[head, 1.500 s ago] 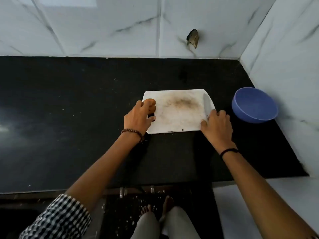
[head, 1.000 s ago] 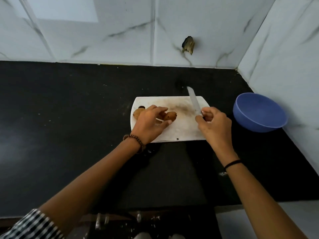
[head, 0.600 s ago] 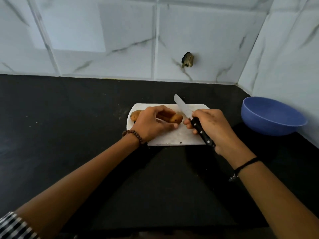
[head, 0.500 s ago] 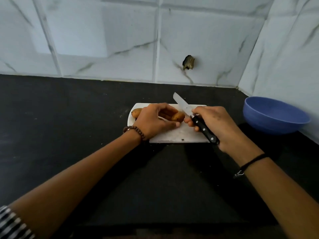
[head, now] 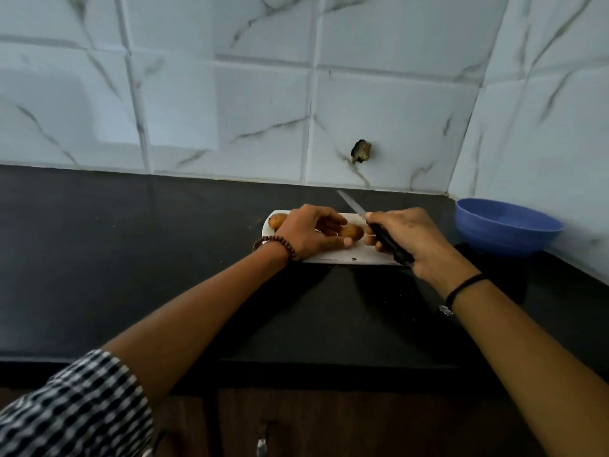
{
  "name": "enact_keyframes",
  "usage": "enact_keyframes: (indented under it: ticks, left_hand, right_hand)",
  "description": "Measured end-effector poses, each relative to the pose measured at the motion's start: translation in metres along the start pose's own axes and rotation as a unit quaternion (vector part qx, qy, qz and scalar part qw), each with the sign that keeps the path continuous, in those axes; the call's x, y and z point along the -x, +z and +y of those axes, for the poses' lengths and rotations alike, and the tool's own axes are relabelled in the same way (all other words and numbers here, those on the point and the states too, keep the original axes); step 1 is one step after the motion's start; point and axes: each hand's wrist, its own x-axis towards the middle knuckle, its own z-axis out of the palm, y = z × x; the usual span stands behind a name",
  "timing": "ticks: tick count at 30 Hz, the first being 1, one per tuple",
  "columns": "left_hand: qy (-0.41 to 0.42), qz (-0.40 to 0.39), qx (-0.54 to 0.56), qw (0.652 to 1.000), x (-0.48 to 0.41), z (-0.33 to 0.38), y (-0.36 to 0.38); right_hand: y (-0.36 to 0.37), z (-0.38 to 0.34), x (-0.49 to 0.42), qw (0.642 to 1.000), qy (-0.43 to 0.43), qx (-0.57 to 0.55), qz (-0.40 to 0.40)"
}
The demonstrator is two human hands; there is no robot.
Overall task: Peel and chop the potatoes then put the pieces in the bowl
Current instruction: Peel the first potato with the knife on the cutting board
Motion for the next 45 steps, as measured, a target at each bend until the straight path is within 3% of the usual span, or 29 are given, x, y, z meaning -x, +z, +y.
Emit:
enact_keyframes:
  ticks: [12,21,25,31,38,45]
  left_hand:
    - [0.015,-0.025,0.01,1.0,-0.004,0.009,0.006]
    - [-0.011,0.034,0.017,0.999,-0.001,0.01,0.007]
    - [-0.006,0.033,0.025,0.999,0.002,0.012,0.007]
    - [0.01,0.04,0.023,0.999,0.004,0.015,0.006]
    - [0.03,0.034,0.014,0.999,0.004,0.02,0.007]
    - [0.033,0.038,-0.023,0.998,0.005,0.023,0.007]
  right_hand:
    - [-0.008,0.004,0.001,1.0,-0.016,-0.017,-0.02]
    - [-0.022,0.002,0.011,0.991,-0.069,0.109,-0.034]
    - [-0.025,-0.002,0.026,0.97,-0.11,0.215,-0.04]
    - [-0.018,-0.003,0.037,0.907,-0.186,0.378,-0.005]
    - [-0.006,0.007,0.038,0.833,-0.191,0.518,0.033]
    - [0.002,0.001,0.027,0.835,-0.187,0.515,0.042]
